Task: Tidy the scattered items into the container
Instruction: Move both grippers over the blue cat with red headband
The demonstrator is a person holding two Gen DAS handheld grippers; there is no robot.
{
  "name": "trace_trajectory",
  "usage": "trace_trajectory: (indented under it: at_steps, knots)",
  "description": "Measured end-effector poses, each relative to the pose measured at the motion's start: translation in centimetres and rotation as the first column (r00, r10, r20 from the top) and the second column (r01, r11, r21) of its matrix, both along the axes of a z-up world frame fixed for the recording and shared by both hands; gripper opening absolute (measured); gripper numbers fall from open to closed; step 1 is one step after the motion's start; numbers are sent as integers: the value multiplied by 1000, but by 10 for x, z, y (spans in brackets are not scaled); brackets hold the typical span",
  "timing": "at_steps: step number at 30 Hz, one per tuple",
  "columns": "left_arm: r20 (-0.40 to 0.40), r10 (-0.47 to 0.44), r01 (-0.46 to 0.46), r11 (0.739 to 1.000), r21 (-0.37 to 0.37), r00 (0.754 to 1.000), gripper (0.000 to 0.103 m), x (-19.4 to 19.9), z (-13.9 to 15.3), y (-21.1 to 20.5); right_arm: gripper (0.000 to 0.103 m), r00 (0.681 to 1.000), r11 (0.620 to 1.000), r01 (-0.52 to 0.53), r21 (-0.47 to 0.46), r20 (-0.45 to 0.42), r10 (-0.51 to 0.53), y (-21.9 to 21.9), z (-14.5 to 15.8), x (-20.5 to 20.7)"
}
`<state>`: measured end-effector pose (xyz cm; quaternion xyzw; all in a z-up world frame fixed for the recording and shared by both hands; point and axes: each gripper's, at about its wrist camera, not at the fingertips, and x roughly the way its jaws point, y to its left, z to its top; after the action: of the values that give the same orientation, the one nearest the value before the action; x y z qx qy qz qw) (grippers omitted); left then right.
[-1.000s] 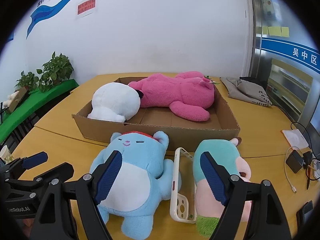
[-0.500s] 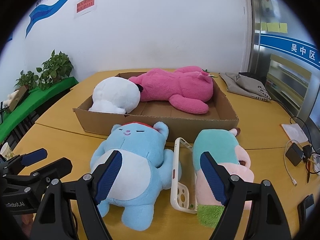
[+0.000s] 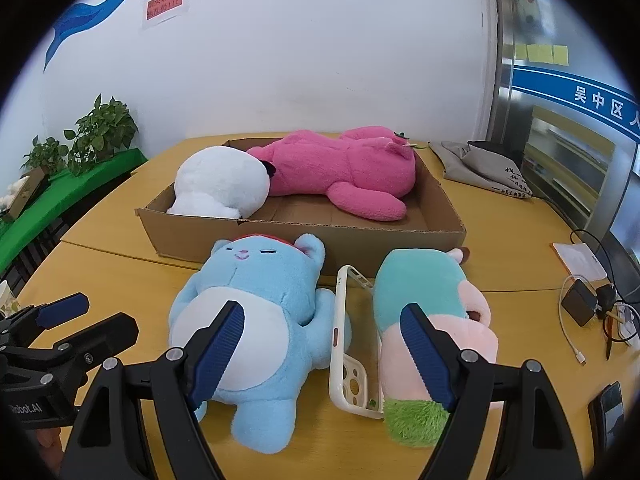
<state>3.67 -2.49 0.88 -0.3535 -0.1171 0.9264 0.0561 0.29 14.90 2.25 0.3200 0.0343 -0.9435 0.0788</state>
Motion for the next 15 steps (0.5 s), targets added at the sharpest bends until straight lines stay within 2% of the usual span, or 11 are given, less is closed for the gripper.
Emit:
trace_trajectory:
  at_steps: [8, 11, 15]
  knots:
    - [26, -2, 2, 1000, 6, 1000, 103, -9, -7, -5, 81, 999, 1000, -13, 18, 35, 13, 1, -15, -5]
    - [51, -12, 12, 1000, -6, 999, 103, -25, -14, -4, 81, 1000, 998, -11, 63, 29, 9, 4, -22, -5]
    - [104, -55, 55, 998, -3, 993, 103, -53, -27, -6, 80, 988, 989, -130, 78, 93, 122, -4, -41, -4]
